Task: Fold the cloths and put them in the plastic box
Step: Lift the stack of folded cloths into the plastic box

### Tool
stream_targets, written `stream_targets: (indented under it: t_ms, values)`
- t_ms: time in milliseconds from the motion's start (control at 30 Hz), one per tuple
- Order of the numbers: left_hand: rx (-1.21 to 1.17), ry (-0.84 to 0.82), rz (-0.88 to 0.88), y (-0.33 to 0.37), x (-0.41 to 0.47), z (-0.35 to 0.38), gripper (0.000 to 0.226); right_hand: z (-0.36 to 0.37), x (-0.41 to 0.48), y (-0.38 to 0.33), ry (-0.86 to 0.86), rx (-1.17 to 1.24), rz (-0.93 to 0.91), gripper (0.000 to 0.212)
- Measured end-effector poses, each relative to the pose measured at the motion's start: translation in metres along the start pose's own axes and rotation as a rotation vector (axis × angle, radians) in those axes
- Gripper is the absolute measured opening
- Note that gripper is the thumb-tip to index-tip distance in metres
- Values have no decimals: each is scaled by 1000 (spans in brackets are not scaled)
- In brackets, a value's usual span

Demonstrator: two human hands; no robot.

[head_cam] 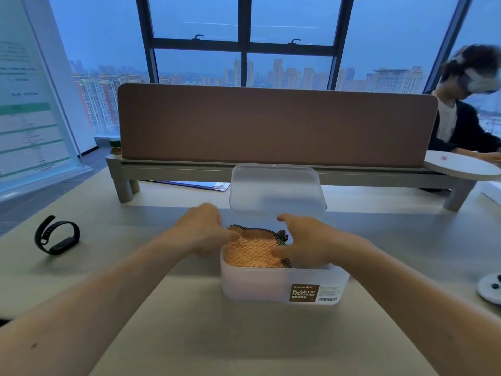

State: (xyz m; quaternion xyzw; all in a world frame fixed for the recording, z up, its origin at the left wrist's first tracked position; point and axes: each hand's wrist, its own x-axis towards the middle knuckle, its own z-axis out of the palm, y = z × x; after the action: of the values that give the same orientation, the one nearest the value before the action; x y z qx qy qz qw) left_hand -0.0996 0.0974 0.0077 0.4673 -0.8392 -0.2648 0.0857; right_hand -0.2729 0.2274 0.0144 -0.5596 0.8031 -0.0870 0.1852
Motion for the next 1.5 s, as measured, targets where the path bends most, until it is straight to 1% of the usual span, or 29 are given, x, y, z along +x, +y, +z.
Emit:
stream_targets:
  t_ms: [33, 67, 100, 133, 167, 233, 300, 367, 433, 467, 533, 567, 600, 633, 667, 700, 733, 767, 800, 833, 867, 967, 1033, 1100, 1200, 1300, 1333, 1400, 1500]
  values:
    - [102, 120, 129, 2, -1, -4, 37, -3, -2, 1, 70, 1, -64, 78]
    - [192, 169, 271, 7, -4, -9, 33, -6, -3, 1, 113, 8, -137, 76]
    - [287, 124, 389, 15, -9, -13, 30, -9, -3, 0, 113, 2, -205, 74]
    - [411, 21, 450, 25, -14, -16, 31, -10, -3, 1, 74, -33, -249, 74]
    - [558, -85, 449, 35, -16, -15, 37, -10, -1, 2, 17, -83, -264, 75]
    - [822, -236, 350, 52, -16, -10, 43, -10, 4, 6, -86, -161, -224, 76]
    - [946, -291, 279, 60, -11, -1, 41, -7, 6, 9, -139, -184, -187, 78]
    - [983, -301, 272, 62, -9, 3, 42, -7, 8, 13, -147, -198, -183, 79]
    - [842, -304, 259, 59, -7, -8, 48, -13, 5, 19, -100, -120, -189, 73]
    - [669, -273, 243, 54, -3, -17, 49, -17, 4, 25, 7, -33, -199, 67]
    - [191, -79, 235, 40, 7, -31, 39, -28, 3, 41, 363, 158, -174, 50]
    - [-30, 54, 194, 31, 15, -33, 36, -31, 7, 52, 523, 260, -100, 46]
    - [-205, 139, 108, 23, 21, -30, 38, -33, 10, 61, 585, 380, 14, 51]
    - [-374, 140, 3, 19, 25, -23, 43, -32, 13, 64, 529, 518, 140, 63]
    - [-552, 73, -90, 17, 28, -12, 45, -27, 18, 67, 406, 672, 244, 79]
    - [-749, -12, -154, 17, 31, -3, 44, -23, 23, 68, 305, 818, 313, 94]
    - [-934, -68, -188, 17, 33, 4, 42, -19, 27, 67, 266, 960, 351, 102]
    - [-1063, -76, -189, 17, 35, 7, 44, -19, 27, 64, 276, 1085, 341, 98]
    - [-1135, -59, -168, 16, 36, 7, 51, -21, 25, 61, 316, 1167, 305, 83]
    - [-1169, -29, -140, 16, 36, 5, 57, -27, 20, 57, 351, 1211, 292, 70]
    - [-1183, -6, -104, 14, 36, 2, 61, -31, 18, 58, 369, 1246, 283, 70]
    - [-1175, 57, 6, 9, 27, -10, 65, -41, 5, 72, 355, 1291, 207, 93]
    - [-1114, 96, 69, 5, 16, -20, 69, -45, -7, 79, 370, 1320, 166, 96]
    - [-1047, 116, 99, -1, 6, -28, 73, -46, -24, 86, 423, 1317, 139, 91]
    - [-975, 172, 131, -9, -13, -34, 65, -41, -51, 85, 494, 1239, 114, 84]
    - [-719, 167, 257, -9, -42, -15, 38, -14, -76, 71, 453, 1103, 122, 78]
    - [-636, 151, 263, -9, -53, -3, 33, -1, -83, 63, 427, 1063, 116, 71]
    - [-596, 125, 255, -7, -70, 24, 44, 25, -90, 51, 425, 1028, 116, 64]
    - [-748, 127, 128, 2, -84, 51, 50, 50, -86, 49, 471, 1016, 141, 52]
